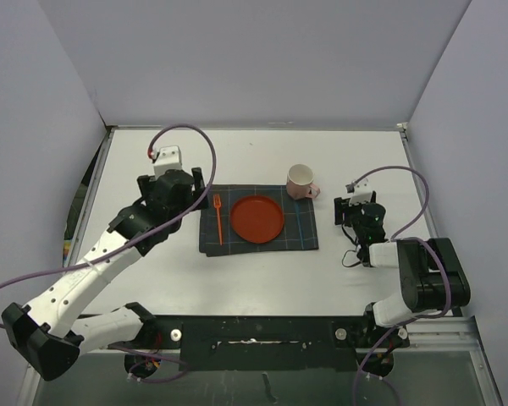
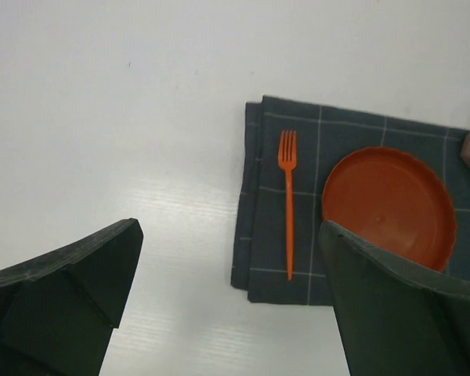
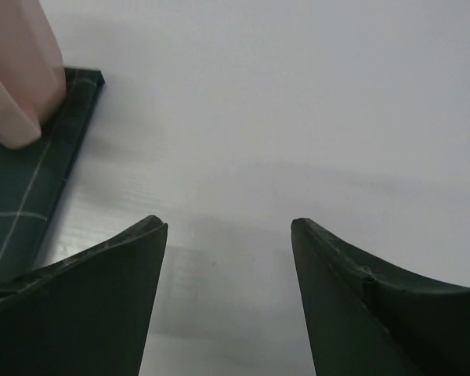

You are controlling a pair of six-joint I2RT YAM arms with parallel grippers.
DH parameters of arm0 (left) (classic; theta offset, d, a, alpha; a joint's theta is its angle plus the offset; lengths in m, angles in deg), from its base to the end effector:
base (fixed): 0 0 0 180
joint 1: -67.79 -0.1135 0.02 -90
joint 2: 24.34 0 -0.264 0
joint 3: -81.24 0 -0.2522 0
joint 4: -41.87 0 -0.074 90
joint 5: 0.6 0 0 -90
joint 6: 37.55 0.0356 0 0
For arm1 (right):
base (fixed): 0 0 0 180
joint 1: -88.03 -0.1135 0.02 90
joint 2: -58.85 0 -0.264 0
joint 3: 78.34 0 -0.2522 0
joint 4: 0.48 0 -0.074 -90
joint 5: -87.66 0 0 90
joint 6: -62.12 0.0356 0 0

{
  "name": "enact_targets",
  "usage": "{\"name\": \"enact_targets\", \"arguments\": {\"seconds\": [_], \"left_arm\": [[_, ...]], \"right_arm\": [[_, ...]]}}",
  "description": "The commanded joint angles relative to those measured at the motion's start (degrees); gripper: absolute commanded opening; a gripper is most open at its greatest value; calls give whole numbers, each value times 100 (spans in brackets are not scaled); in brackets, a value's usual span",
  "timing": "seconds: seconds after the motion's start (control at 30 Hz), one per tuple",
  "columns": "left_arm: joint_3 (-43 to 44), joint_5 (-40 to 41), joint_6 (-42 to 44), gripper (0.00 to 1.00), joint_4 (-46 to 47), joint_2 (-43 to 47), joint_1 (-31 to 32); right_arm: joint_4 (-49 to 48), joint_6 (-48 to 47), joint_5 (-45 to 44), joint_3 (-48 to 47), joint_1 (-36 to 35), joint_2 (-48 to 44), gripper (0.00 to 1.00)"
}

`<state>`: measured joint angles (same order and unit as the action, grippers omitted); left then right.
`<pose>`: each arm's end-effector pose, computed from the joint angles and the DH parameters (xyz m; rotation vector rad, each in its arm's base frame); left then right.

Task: Set the dinner table for one person
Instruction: Adjust the plate on the napkin, then reset both arms

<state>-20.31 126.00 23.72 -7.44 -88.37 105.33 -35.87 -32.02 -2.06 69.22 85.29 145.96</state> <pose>0.1975 -0.1250 0.3550 -0.1922 2.0389 -0.0167 0.2557 0.0124 0.1352 -0.1177 1.9037 -0.0119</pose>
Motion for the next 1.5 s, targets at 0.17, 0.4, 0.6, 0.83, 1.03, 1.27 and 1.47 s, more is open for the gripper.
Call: {"name": "enact_targets", "arguments": {"seconds": [0.17,0.4,0.6,0.83,1.03,1.27,1.47], "left_arm": [[-861,-105,-463,98,-830,484,-7],[-1044,-197,-145,98,-895,799,19],[-1432,-84,-71,94,-533,1138,18],[-1523,-184,47,98,-706,1081,31],[-1888,227,955,98,40,1466,42],[-3653,448,2560,98,2751,2486,26],[-4009,484,2533,97,3432,2302,21]], "right_arm": [[2145,-222,-304,-1917,45,-546,65],[3050,-234,-1310,-2665,612,-944,61],[4703,638,-1159,-3520,1584,-1359,58],[5951,851,-462,-3812,1987,-1911,57],[5192,664,477,-3200,1996,-1680,54],[3163,105,905,-1653,1649,-2096,57],[2563,368,604,-850,993,-2054,57]]}}
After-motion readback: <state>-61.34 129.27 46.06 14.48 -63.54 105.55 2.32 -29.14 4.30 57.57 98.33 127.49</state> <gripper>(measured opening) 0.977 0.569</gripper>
